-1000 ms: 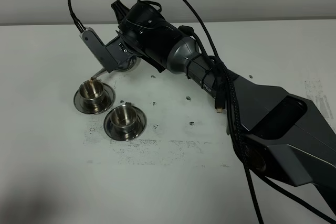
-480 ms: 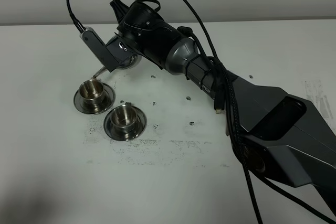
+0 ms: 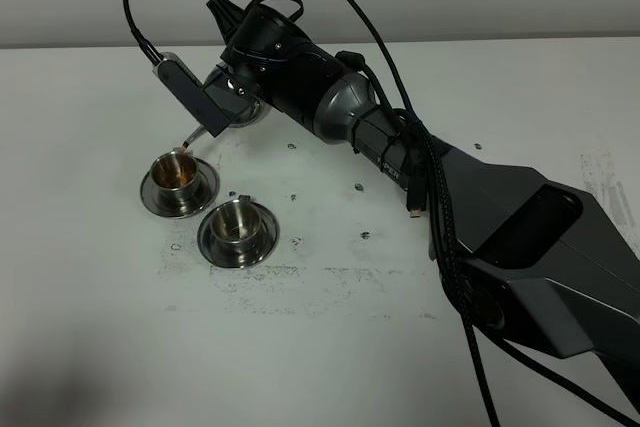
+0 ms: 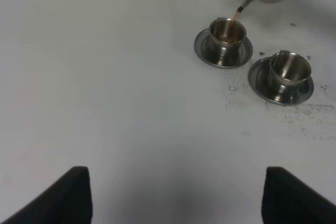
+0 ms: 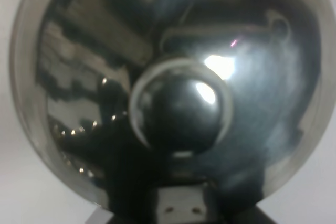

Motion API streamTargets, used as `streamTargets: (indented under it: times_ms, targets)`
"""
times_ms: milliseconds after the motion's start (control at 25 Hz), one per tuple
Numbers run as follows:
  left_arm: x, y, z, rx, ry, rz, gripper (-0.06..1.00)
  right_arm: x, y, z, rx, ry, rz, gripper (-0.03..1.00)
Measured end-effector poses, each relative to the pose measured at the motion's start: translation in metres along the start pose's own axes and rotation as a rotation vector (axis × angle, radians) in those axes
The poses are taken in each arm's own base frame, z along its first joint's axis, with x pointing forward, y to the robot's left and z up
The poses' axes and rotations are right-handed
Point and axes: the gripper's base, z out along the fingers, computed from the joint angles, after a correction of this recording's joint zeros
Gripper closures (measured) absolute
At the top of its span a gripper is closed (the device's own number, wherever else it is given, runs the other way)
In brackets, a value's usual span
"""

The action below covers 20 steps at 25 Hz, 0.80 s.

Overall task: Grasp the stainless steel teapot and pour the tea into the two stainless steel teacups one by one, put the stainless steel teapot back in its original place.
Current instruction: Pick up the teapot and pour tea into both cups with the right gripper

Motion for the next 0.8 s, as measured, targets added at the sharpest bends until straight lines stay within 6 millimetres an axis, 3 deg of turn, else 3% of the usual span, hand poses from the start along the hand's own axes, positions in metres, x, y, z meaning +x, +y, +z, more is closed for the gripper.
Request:
streamTargets:
  times_ms: [800]
  targets:
    - [0.0, 0.0, 0.0, 0.0, 0.0, 0.0, 0.3, -0.002, -0.0044, -0.0034, 0.037, 0.025, -0.041, 0.8]
